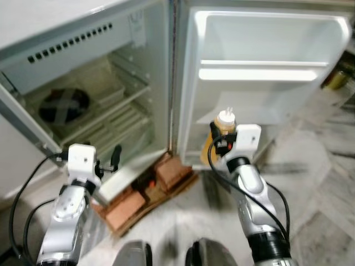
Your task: Restocking fridge
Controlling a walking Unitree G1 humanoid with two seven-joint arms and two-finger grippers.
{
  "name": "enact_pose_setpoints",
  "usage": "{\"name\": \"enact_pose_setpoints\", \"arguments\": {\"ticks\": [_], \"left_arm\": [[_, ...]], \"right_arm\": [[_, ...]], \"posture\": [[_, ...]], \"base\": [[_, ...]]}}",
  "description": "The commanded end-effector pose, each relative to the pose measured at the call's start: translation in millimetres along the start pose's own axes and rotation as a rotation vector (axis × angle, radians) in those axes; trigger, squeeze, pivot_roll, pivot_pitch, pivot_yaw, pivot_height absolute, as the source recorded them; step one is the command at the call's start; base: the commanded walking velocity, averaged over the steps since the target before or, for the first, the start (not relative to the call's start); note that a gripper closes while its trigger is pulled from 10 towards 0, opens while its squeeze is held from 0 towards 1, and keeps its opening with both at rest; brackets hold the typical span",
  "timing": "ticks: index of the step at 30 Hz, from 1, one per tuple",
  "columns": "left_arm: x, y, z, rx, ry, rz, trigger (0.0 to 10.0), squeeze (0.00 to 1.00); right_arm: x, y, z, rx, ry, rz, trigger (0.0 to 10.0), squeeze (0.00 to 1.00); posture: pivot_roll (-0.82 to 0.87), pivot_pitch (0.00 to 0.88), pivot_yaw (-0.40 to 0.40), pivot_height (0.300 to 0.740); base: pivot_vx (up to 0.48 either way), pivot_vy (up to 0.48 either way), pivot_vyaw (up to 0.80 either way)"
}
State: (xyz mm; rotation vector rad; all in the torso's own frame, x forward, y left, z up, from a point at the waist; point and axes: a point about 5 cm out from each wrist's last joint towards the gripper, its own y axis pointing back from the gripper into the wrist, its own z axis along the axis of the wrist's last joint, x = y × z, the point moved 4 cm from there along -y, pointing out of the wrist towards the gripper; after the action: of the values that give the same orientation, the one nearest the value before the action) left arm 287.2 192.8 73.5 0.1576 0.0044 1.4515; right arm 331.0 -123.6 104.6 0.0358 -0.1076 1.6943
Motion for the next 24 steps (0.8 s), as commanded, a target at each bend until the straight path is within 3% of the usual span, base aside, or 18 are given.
{"name": "enact_pose_setpoints", "arguments": {"ticks": [1, 6, 9, 15, 24], "left_arm": [[-7.5, -0.5, 0.3, 0.000, -0.003, -0.025, 10.0, 0.00], [-5.9, 1.4, 5.3, -0.017, 0.014, 0.002, 10.0, 0.00], [2.4, 23.2, 3.0, -0.011, 0.044, 0.070, 10.0, 0.00], [2.7, 44.8, -13.0, 0.036, 0.043, 0.096, 10.0, 0.00], [-1.2, 40.0, -10.1, 0.035, 0.045, 0.081, 10.0, 0.00]], "right_arm": [[-13.7, 1.9, 5.6, -0.020, 0.016, -0.045, 10.0, 0.00], [-21.3, 5.6, 6.1, -0.015, 0.034, -0.069, 10.0, 0.00], [-34.3, 27.4, 4.7, -0.002, 0.071, -0.076, 10.0, 0.00], [-43.4, 40.4, -2.1, 0.029, 0.094, -0.083, 10.0, 0.00], [-37.1, 32.7, 2.5, 0.024, 0.100, -0.057, 10.0, 0.00]], "posture": [[0.07, 0.145, -0.047, 0.740], [0.07, 0.143, -0.053, 0.740], [0.07, 0.122, -0.058, 0.740], [0.08, 0.111, -0.070, 0.740], [0.08, 0.108, -0.069, 0.740]], "base": [[0.341, 0.000, 0.00], [0.182, 0.000, 0.00], [0.000, 0.000, 0.00], [0.000, 0.000, 0.00], [0.216, -0.176, 0.00]]}}
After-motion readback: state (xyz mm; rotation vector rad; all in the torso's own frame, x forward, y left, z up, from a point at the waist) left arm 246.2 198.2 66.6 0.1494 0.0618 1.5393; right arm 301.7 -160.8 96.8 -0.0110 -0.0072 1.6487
